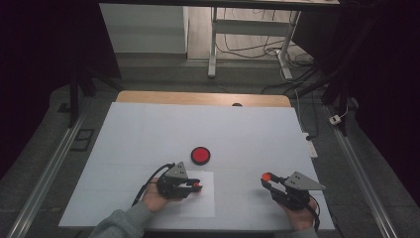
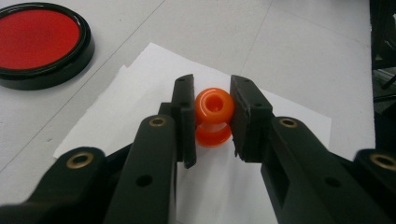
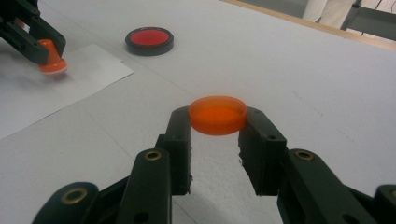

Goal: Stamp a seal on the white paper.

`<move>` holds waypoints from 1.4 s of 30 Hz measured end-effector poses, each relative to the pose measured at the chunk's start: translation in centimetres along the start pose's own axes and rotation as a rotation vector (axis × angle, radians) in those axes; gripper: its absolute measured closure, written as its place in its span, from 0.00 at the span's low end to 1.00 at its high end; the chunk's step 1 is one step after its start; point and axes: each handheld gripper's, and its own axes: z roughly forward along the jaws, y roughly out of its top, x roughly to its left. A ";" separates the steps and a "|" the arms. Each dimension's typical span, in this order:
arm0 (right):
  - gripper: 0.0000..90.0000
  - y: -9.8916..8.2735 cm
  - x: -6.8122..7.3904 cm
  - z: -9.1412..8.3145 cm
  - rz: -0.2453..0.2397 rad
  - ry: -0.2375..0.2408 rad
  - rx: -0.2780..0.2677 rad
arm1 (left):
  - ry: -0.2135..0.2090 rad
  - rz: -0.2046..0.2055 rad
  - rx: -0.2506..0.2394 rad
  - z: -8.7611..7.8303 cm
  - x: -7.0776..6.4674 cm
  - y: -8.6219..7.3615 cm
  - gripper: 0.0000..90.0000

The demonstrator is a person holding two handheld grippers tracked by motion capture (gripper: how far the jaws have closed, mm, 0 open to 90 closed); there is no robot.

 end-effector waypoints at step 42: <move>0.71 0.0 -0.1 0.0 0.005 0.000 -0.002 | 0.074 0.079 0.020 0.7 -0.6 -0.6 0.81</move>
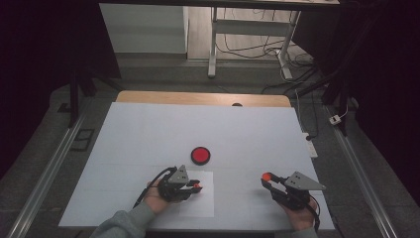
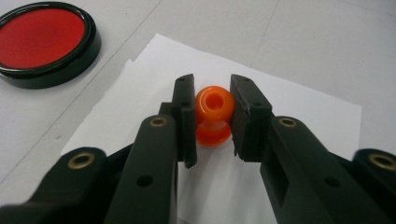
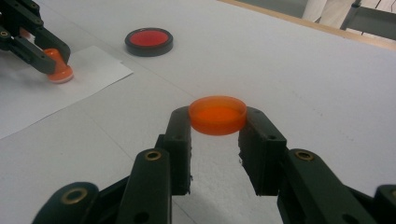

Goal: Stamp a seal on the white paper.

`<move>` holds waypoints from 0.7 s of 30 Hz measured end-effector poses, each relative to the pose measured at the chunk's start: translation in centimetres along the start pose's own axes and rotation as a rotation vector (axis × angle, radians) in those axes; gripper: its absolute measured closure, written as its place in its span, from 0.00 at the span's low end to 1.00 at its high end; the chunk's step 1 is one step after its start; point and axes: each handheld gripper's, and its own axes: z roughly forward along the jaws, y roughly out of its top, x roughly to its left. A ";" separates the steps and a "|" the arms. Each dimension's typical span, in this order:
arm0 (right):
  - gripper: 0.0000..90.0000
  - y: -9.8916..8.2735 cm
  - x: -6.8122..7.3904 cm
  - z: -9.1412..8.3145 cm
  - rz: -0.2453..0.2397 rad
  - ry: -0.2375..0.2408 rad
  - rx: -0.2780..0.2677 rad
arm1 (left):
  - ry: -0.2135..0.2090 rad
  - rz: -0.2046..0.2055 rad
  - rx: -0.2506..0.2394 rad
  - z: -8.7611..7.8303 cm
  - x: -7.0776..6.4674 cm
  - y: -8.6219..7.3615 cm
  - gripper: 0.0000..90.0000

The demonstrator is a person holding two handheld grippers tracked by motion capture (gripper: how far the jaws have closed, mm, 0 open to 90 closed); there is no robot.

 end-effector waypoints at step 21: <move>0.71 0.0 0.0 0.0 -0.002 -0.002 -0.001 | 0.028 0.018 -0.003 0.1 -0.5 -0.1 0.81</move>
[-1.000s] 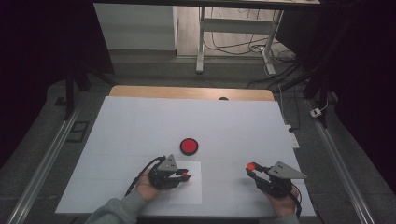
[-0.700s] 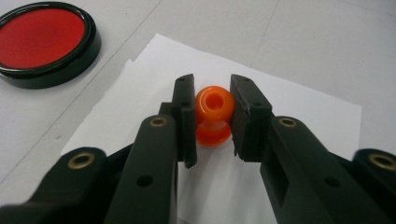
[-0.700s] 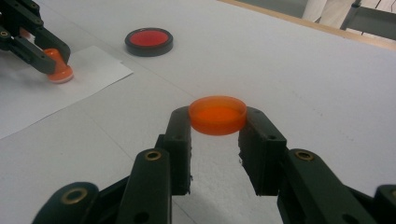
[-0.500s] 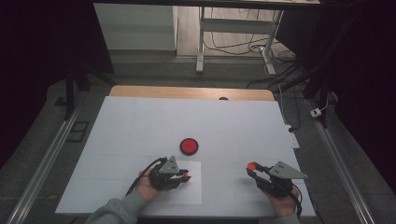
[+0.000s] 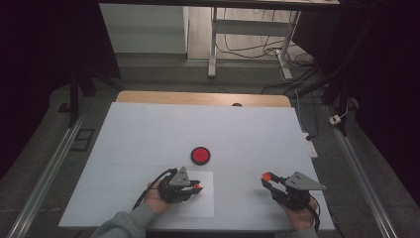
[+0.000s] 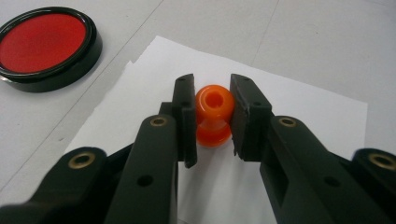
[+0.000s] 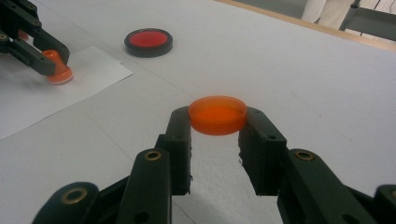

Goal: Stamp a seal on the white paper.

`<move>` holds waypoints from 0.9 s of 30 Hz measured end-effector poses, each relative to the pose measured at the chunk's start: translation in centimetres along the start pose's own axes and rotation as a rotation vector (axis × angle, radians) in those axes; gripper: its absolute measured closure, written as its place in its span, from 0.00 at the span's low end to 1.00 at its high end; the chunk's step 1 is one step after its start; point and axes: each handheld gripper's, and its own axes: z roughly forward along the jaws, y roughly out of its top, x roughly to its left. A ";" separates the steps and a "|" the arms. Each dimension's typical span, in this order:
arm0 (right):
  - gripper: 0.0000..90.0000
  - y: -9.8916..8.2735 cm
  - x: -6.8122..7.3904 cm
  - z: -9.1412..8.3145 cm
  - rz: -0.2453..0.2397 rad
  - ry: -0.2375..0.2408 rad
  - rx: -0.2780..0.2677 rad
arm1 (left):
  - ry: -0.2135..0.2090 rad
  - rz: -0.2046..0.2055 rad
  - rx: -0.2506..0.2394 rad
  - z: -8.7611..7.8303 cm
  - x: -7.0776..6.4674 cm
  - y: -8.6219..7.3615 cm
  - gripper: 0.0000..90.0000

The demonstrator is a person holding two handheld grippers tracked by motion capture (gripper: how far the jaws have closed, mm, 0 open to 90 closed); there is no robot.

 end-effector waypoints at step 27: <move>0.71 0.1 0.1 -0.1 -0.001 -0.001 -0.009 | 0.000 -0.010 -0.008 0.0 0.0 0.0 0.81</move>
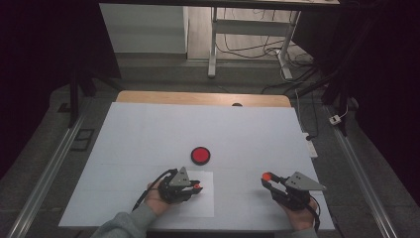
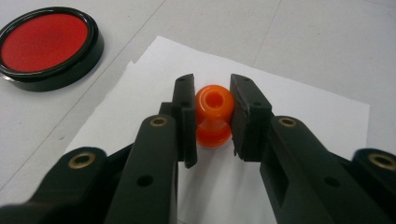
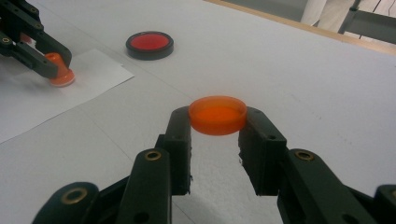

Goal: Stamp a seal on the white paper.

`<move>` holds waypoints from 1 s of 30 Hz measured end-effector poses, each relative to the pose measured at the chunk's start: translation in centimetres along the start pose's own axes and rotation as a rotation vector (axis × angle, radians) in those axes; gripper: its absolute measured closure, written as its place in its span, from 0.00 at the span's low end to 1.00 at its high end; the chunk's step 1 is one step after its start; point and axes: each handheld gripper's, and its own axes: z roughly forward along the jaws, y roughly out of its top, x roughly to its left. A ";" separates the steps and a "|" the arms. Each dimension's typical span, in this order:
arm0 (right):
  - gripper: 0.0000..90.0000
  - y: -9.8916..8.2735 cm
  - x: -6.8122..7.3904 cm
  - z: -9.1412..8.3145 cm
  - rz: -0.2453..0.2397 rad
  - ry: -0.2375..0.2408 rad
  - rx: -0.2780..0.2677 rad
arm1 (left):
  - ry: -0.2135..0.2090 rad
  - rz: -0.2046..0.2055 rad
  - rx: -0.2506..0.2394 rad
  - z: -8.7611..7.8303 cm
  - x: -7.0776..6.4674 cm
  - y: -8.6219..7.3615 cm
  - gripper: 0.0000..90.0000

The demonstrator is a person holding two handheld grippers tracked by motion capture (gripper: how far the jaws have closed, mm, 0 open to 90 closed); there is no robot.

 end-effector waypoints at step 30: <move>0.71 0.0 -0.1 0.1 -0.003 0.000 0.001 | -0.026 -0.173 -0.249 -4.8 2.5 1.4 0.80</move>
